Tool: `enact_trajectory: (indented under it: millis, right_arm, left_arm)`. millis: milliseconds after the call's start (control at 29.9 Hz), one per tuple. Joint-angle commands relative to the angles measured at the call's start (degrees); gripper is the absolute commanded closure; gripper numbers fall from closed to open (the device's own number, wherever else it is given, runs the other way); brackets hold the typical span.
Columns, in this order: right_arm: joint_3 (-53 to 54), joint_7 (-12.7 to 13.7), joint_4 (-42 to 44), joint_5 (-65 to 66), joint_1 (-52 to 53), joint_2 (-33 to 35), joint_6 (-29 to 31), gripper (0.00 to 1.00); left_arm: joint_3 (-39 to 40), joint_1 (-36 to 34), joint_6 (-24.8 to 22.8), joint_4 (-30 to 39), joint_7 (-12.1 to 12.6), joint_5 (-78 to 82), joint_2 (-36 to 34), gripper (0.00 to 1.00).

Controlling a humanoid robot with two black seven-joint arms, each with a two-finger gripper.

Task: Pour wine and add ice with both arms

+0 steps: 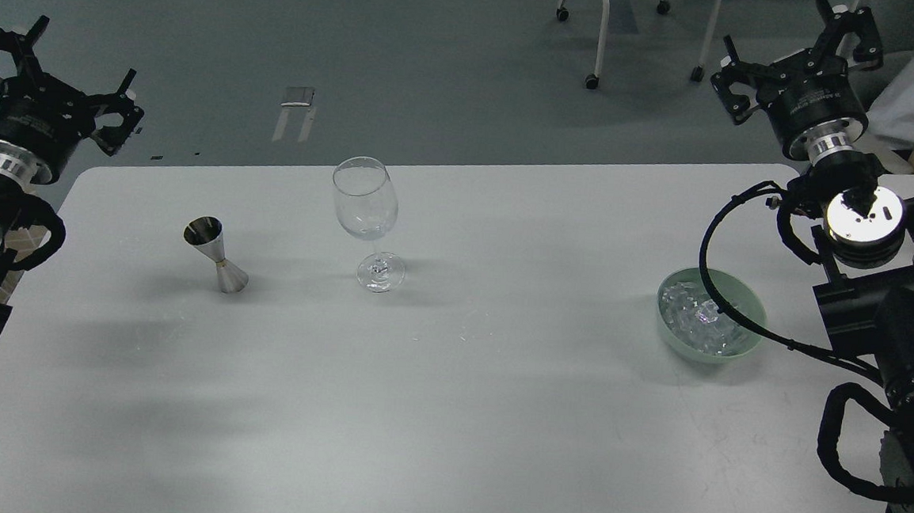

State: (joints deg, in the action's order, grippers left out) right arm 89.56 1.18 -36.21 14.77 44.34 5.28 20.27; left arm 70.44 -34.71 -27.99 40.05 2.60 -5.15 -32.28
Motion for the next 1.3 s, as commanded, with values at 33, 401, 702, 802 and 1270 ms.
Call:
enact_trajectory:
  millis: [33, 401, 702, 802, 1270]
  right_arm:
    - [0.0, 0.23, 0.08, -0.09, -0.39, -0.35, -0.58, 0.0]
    - [0.26, 0.67, -0.79, -0.09, -1.53, -0.35, -3.31, 0.0]
    - [2.1, 0.58, -2.91, -0.18, -6.72, -0.09, -3.31, 0.0]
    - [2.1, 0.58, -2.99, -0.18, -7.16, -0.09, -3.31, 0.0]
    - [2.1, 0.67, -5.62, -0.18, -10.85, 0.35, -3.48, 0.0]
  left_arm:
    - [8.19, 10.42, 4.85, 16.41, 0.21, -1.79, -1.03, 0.06]
    - [17.7, 30.38, 10.24, 35.52, 0.92, -2.23, -1.29, 0.06]
    - [25.8, 46.12, 10.51, 42.22, 1.09, -2.41, 4.94, 0.19]
    - [25.8, 49.2, 8.93, 42.39, 1.36, -2.32, 7.48, 0.29]
    - [18.34, 56.07, 7.43, 49.86, 1.62, -1.62, 18.75, 0.35]
